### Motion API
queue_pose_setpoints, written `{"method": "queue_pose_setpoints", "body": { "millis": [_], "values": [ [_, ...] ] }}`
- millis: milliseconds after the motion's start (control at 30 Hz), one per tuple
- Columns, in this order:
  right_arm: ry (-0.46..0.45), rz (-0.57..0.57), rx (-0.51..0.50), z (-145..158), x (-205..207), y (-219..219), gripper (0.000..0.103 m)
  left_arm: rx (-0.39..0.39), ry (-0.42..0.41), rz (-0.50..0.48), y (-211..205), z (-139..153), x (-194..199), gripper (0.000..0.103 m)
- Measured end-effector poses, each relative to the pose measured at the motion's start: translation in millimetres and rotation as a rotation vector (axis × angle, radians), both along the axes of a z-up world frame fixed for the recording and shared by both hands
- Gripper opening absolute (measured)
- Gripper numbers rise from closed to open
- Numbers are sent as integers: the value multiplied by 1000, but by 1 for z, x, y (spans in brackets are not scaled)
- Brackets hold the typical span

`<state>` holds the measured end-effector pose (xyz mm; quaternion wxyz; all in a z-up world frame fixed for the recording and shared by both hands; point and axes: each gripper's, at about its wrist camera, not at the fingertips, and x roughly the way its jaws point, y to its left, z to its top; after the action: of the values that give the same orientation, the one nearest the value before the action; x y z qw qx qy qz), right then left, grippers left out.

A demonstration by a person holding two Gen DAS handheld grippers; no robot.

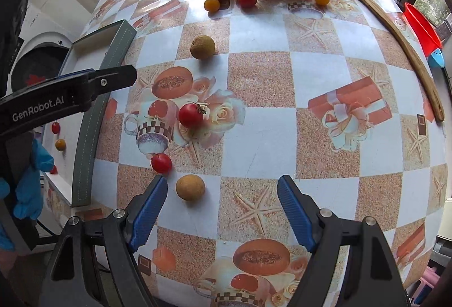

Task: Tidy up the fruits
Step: 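Grasp a brown round fruit with the left gripper while the right grasps another, then carry both brown fruits over the grey tray and open both grippers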

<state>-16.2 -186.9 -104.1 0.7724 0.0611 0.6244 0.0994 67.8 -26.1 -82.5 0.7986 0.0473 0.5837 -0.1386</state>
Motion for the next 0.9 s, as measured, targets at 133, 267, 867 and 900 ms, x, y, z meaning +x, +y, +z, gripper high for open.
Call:
{"method": "queue_pose_setpoints", "body": {
  "millis": [133, 267, 867, 900],
  "values": [
    [6, 21, 2, -9, -7, 6, 83, 11, -5, -34, -20, -9, 10, 82],
    [-9, 54, -9, -14, -9, 16, 72, 11, -6, -63, -39, -16, 21, 82],
    [-35, 119, 26, -14, -11, 43, 28, 66, -1, -159, -86, -35, 31, 28],
    [-28, 110, 39, -14, -11, 41, 28, 54, 3, -160, -85, -34, 30, 28]
  ]
}}
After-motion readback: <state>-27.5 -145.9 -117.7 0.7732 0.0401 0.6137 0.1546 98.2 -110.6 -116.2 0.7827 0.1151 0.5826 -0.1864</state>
